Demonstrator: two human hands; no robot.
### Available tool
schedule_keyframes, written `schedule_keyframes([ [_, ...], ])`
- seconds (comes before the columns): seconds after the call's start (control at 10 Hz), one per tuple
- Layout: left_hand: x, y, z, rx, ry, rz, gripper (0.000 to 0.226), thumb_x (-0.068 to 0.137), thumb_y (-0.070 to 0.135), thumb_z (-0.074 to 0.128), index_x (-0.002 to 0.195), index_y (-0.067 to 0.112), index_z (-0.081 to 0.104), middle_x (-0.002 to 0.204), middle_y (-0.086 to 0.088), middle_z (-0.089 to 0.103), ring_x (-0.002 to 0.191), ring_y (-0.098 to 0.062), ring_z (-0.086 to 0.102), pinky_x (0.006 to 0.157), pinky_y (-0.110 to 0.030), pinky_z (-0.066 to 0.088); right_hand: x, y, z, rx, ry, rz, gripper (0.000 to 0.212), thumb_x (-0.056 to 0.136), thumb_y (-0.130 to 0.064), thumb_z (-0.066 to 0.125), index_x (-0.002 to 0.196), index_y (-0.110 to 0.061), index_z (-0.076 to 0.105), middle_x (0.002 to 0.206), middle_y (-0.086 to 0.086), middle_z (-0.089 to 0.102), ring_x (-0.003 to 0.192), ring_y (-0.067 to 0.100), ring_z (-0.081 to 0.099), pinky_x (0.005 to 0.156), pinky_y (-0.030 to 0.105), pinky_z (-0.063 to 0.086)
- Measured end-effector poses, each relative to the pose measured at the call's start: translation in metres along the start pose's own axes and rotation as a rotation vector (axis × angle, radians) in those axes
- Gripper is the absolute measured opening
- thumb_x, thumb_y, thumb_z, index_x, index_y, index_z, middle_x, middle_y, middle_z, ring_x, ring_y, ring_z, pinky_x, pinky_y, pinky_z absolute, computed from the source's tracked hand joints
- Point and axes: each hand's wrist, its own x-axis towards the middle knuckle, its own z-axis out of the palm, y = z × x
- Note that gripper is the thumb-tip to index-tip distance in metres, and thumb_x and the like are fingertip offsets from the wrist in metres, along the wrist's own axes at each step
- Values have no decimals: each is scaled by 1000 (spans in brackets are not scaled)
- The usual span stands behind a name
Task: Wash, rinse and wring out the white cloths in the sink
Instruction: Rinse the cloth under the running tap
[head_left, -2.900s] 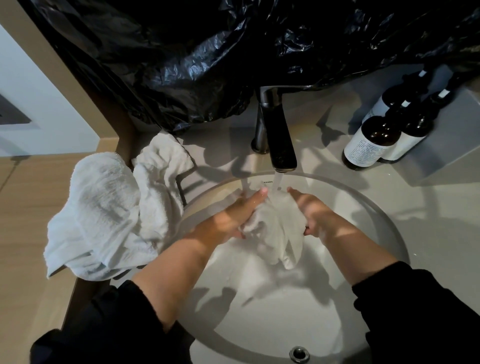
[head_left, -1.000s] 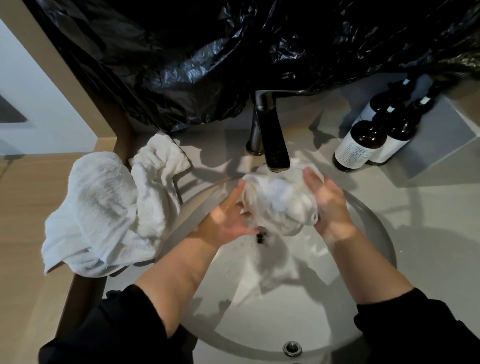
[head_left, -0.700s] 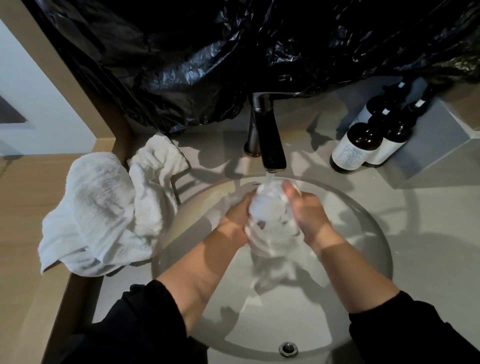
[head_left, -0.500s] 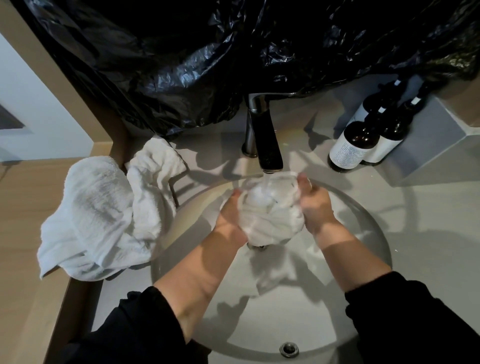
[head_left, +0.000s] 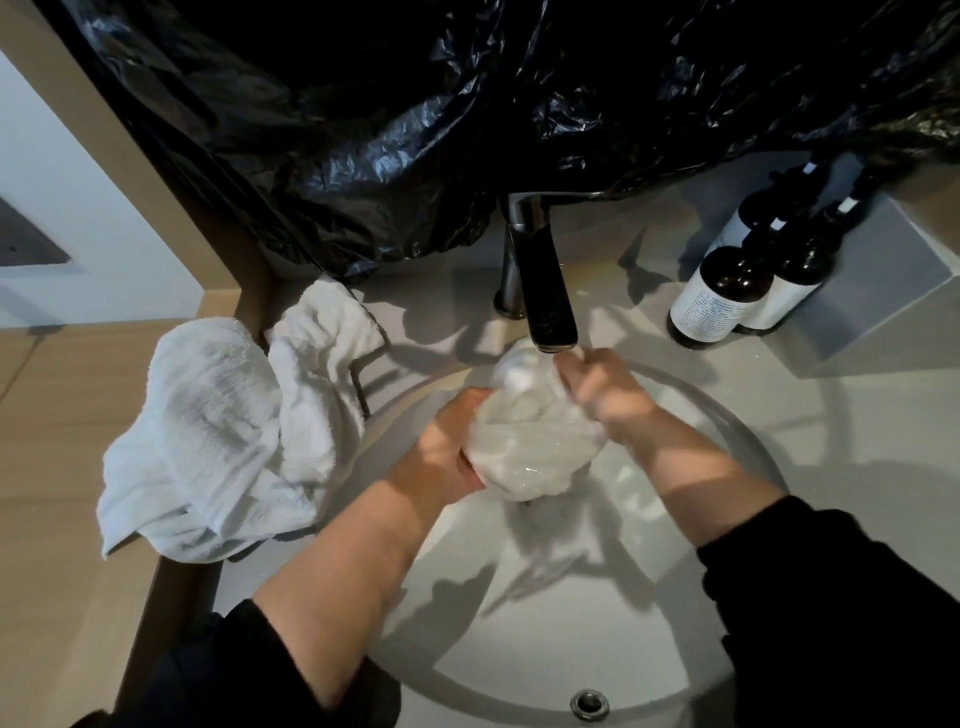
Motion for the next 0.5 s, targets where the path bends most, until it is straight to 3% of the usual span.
schedule_keyframes([
  [0.1,1,-4,-26,186,-101,-37,42,89,35,52,115,4,59,106,-15,63,92,-30,64,75,-41,56,-10,0,-20,101,-92,-23,45,93,-48,54,71,-9,59,65,6,60,55,18,55,56,26,42],
  [0.2,-11,-2,-15,554,-15,-59,49,90,20,63,136,12,47,111,-2,60,106,-19,61,73,-19,54,-20,-3,-32,72,-89,7,51,91,-55,52,78,-7,67,77,9,69,67,24,63,66,30,48],
  [0.3,-22,-1,-1,768,23,131,55,95,21,58,144,10,36,124,6,54,136,-22,40,92,-19,40,-42,-8,-53,241,-158,9,50,94,-49,50,97,-1,67,76,9,68,65,21,66,58,25,51],
  [0.4,-28,-2,2,991,44,302,87,85,33,71,153,22,18,153,6,30,140,-14,31,100,-18,27,-62,-7,-66,303,-259,-92,48,97,-38,52,107,7,64,84,16,64,66,23,63,56,24,51],
  [0.5,-38,2,8,1079,-18,374,104,64,47,84,149,30,27,148,9,41,134,-7,41,105,-27,37,-78,-16,-70,52,-204,-231,49,90,-56,52,103,-11,68,98,9,70,85,21,68,78,32,52],
])
